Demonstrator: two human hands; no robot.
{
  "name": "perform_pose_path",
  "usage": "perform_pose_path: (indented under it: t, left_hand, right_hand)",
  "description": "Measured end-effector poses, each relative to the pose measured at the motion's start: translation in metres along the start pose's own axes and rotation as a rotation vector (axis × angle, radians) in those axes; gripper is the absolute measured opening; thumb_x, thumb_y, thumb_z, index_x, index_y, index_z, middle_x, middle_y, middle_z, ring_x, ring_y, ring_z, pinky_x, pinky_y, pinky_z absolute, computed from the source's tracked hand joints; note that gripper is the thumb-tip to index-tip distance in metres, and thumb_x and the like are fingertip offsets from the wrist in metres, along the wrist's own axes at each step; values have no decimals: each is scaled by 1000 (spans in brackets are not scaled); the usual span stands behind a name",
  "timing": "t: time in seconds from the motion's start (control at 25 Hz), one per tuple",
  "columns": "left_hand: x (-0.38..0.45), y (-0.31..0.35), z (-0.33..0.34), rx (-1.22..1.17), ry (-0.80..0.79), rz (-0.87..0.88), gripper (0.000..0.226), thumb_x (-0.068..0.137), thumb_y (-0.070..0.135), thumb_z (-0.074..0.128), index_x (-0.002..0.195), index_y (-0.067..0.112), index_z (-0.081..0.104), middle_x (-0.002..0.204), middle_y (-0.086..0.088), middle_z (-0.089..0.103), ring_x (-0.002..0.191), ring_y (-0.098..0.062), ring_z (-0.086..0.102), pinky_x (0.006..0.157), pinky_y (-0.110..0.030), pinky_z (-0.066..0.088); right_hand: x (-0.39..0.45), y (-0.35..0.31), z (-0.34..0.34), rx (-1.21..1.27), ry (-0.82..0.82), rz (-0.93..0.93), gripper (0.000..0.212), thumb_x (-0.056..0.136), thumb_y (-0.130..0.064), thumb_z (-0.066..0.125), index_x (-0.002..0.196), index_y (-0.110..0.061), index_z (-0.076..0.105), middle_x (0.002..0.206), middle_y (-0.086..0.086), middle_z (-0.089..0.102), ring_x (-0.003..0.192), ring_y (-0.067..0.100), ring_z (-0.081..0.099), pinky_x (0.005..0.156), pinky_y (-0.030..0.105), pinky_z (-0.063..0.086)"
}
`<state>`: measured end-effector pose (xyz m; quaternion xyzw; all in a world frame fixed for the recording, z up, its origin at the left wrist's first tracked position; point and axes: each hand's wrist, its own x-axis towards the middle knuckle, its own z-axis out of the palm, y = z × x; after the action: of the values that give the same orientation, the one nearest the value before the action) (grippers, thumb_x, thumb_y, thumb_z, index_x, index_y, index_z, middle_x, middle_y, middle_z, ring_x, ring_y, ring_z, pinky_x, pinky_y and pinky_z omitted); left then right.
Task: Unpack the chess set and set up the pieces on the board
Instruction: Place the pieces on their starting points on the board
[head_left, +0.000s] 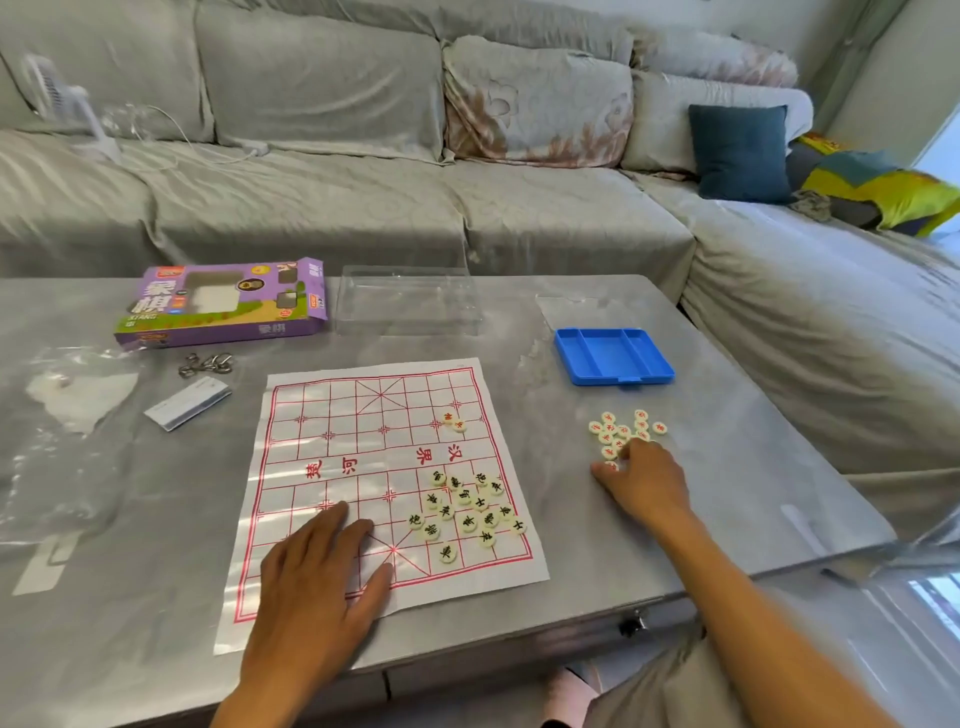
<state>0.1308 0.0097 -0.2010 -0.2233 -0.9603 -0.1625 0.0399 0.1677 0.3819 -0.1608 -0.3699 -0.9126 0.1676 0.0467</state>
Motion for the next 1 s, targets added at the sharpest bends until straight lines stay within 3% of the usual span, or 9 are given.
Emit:
perform_pose_path:
  t: [0.24,0.52,0.64,0.76,0.88,1.0]
  left_hand:
    - [-1,2,-2,11,-24,0,62,85,71,25,121,33,58,140,1,51,127,-26,50,101,-51,38]
    - [-1,3,-6,-1,-20,3,60,87,71,22,117,33,58,135,1,55,121,-27,56,96,-51,42]
    - [0,4,-5,-21,-5,-4,54,87,70,25,115,36,56,134,2,56,120,-25,56,97,-49,41]
    - [1,4,-5,-21,-7,-6,52,87,70,26,114,36,56,132,3,58,116,-25,59,96,-47,40]
    - [2,4,-3,-3,2,-22,54,86,71,24,116,38,55,133,4,58,116,-24,60,96,-46,39]
    - [2,0,0,18,-7,-25,59,86,72,23,116,36,59,132,3,59,115,-24,61,94,-47,40]
  right_hand:
    - [8,-6,11,42,114,-127,22,95,-31,50,93,-12,61,100,6,59,80,16,49,69,29,36]
    - [9,-25,11,-18,79,-146,21,98,-29,49,102,-14,62,105,8,63,89,19,58,74,29,47]
    - [-5,-62,10,66,60,-277,19,97,-32,50,105,-17,61,104,0,60,88,11,53,76,22,41]
    - [-11,-133,26,133,-3,-500,22,97,-32,51,110,-17,62,108,-3,59,92,11,55,81,23,45]
    - [-10,-190,53,-36,29,-681,26,97,-29,51,117,-17,62,117,1,61,101,20,59,93,34,44]
    - [-10,-207,71,-268,-29,-694,29,98,-31,49,121,-17,59,123,4,59,109,25,57,101,41,34]
